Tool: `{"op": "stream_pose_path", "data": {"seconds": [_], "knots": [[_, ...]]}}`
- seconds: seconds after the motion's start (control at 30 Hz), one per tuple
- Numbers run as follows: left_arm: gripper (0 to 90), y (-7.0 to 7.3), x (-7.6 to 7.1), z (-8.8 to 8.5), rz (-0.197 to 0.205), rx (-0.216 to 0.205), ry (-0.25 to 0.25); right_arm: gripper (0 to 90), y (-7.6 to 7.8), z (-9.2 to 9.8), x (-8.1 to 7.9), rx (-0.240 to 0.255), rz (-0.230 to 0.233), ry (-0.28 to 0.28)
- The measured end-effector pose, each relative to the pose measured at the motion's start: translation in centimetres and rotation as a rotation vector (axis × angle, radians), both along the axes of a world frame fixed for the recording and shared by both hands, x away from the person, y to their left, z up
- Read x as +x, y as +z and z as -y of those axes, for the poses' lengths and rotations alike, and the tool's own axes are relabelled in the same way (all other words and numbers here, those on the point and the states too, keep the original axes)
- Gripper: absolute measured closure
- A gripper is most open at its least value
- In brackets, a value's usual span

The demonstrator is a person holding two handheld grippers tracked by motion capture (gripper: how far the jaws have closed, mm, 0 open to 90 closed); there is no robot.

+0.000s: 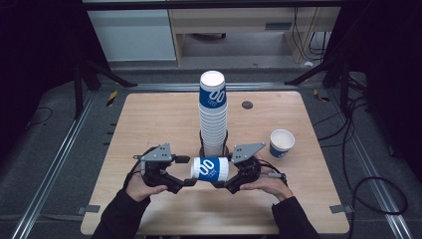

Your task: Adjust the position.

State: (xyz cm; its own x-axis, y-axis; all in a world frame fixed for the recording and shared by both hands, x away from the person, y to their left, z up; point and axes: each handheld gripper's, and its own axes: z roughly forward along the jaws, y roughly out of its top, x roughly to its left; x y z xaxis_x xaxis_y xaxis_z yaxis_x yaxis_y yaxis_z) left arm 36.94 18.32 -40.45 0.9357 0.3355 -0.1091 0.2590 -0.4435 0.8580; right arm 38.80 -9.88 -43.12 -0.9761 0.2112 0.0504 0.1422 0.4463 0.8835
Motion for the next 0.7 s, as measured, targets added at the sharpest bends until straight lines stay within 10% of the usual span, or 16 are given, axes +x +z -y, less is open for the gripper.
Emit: {"op": "stream_pose_path", "data": {"seconds": [0.7], "knots": [[23.9,-1.4,-0.1,1.4,-0.037,0.127,-0.094,14.4,-1.2,-2.1,-0.7,-0.131,0.022,0.061]]}}
